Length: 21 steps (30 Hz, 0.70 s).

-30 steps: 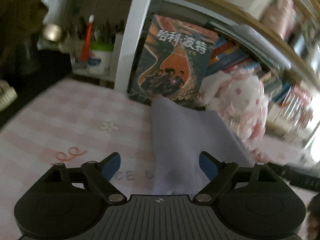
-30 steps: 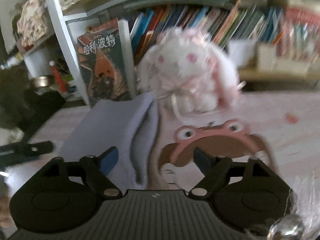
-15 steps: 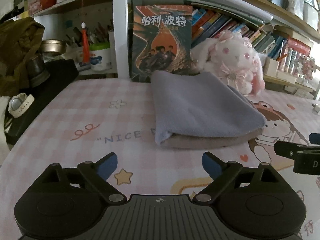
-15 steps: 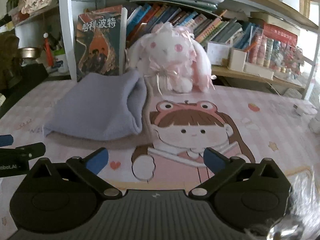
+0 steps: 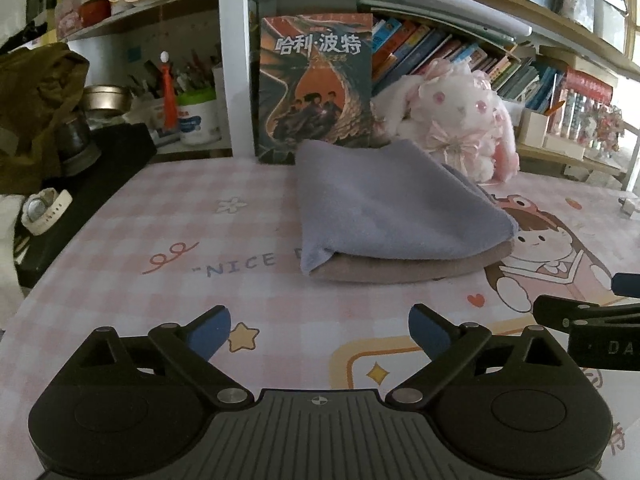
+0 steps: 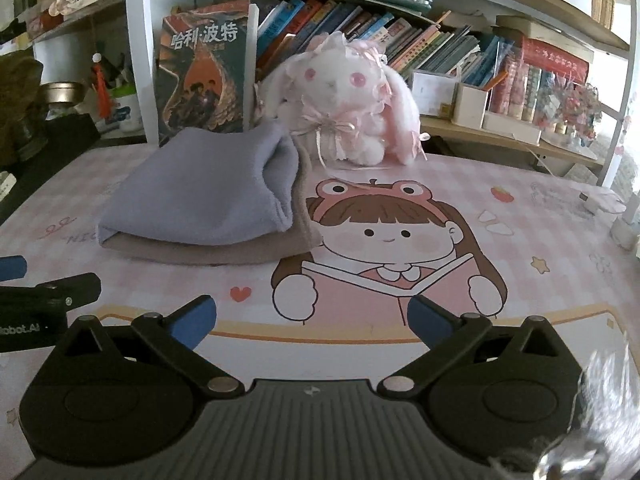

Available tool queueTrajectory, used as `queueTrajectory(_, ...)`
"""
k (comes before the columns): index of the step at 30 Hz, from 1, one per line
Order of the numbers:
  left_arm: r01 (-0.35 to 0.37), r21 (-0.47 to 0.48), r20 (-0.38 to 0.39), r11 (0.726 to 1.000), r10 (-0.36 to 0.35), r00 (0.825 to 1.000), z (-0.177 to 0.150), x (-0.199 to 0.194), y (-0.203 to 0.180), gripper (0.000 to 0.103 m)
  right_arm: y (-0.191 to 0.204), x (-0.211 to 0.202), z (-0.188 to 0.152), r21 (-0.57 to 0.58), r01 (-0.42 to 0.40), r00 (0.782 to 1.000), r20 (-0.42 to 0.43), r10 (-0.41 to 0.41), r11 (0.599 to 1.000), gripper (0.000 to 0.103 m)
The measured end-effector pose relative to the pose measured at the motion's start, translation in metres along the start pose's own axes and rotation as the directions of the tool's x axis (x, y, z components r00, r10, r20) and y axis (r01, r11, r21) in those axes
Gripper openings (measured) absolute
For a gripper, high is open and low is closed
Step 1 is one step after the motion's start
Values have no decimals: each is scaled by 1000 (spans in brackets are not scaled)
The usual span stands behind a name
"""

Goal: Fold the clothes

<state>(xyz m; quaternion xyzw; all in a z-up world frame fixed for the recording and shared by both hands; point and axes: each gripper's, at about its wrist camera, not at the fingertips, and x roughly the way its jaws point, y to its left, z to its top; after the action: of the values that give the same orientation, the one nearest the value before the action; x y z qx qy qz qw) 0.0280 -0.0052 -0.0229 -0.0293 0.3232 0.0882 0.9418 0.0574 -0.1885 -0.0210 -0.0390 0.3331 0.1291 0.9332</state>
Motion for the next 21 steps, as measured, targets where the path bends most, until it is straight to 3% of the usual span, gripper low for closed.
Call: queueTrajectory(21, -19, -10, 0, 1000, 19, 1000, 0, 2, 3, 97, 2, 0, 1, 28, -18, 1000, -22, 18, 999, 103)
